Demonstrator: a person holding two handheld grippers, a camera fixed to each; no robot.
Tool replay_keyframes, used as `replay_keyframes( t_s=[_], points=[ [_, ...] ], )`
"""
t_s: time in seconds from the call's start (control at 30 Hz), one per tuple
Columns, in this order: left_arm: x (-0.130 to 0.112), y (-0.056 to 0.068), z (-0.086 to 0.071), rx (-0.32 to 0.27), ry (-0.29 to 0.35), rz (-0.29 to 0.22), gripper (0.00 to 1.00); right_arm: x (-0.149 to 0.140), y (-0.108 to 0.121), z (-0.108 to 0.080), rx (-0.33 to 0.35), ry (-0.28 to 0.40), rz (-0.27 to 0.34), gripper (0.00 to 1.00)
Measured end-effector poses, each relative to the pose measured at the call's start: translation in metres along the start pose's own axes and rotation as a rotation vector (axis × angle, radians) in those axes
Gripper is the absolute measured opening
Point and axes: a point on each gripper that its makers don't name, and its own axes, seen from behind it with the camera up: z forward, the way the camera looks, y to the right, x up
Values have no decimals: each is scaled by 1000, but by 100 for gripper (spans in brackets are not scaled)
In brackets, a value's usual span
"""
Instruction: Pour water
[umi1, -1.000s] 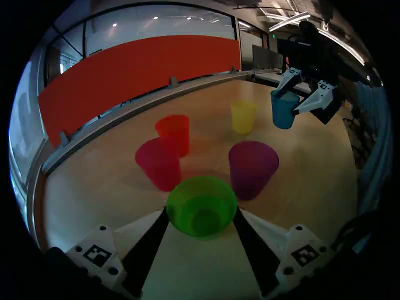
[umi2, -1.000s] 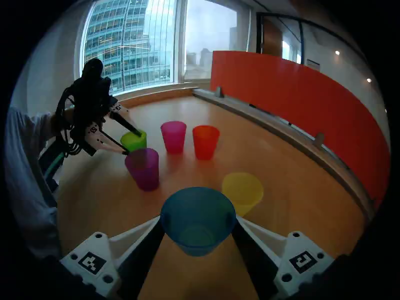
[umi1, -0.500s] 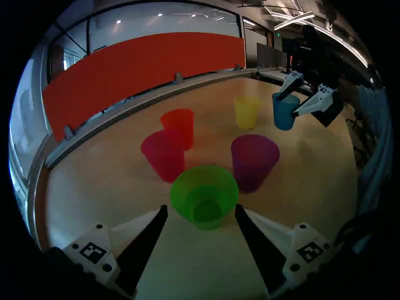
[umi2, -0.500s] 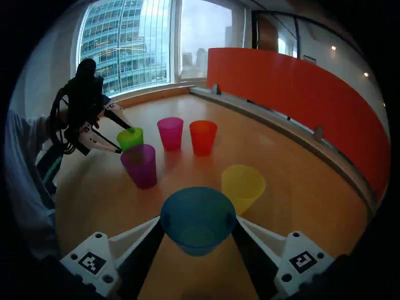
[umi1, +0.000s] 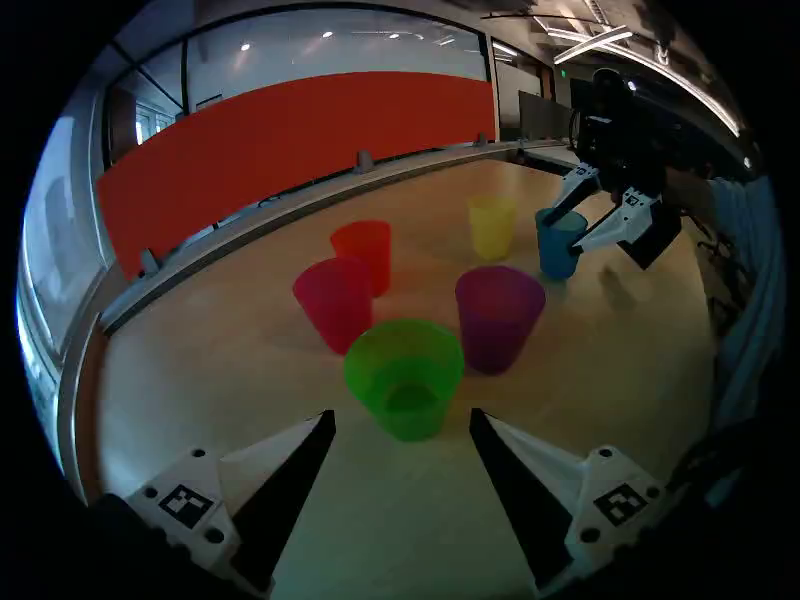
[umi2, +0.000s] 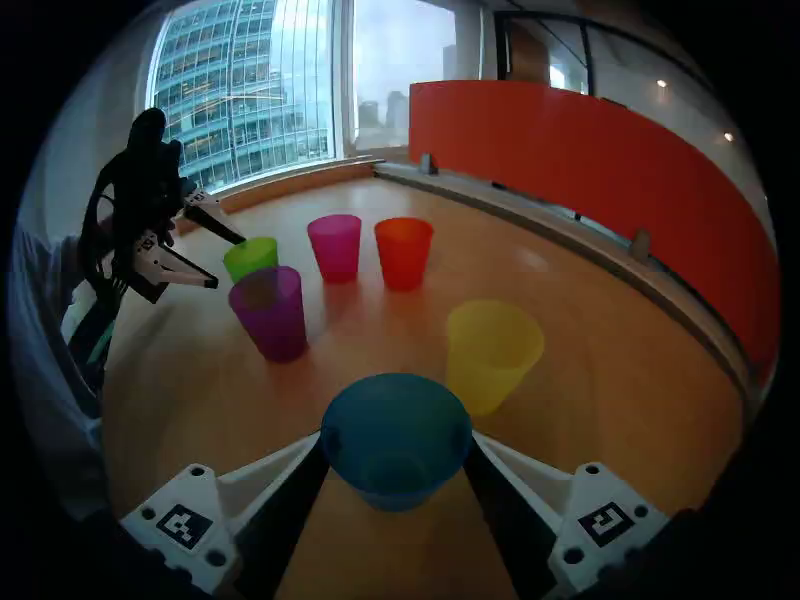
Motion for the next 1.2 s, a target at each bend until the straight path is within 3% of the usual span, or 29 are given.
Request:
replay_keyframes(
  t_s=[0.4, 0.7, 1.2],
  points=[
    [-1, 1, -5, 2, 3, -3, 100, -9, 2, 1, -7, -5, 7, 92],
    [1, 2, -9, -1, 13, -23, 100, -14, 2, -3, -24, -16, 21, 100],
    [-2, -6, -42, 77, 59, -75, 100, -23, 1, -41, -94, 33, 32, 100]
  ],
)
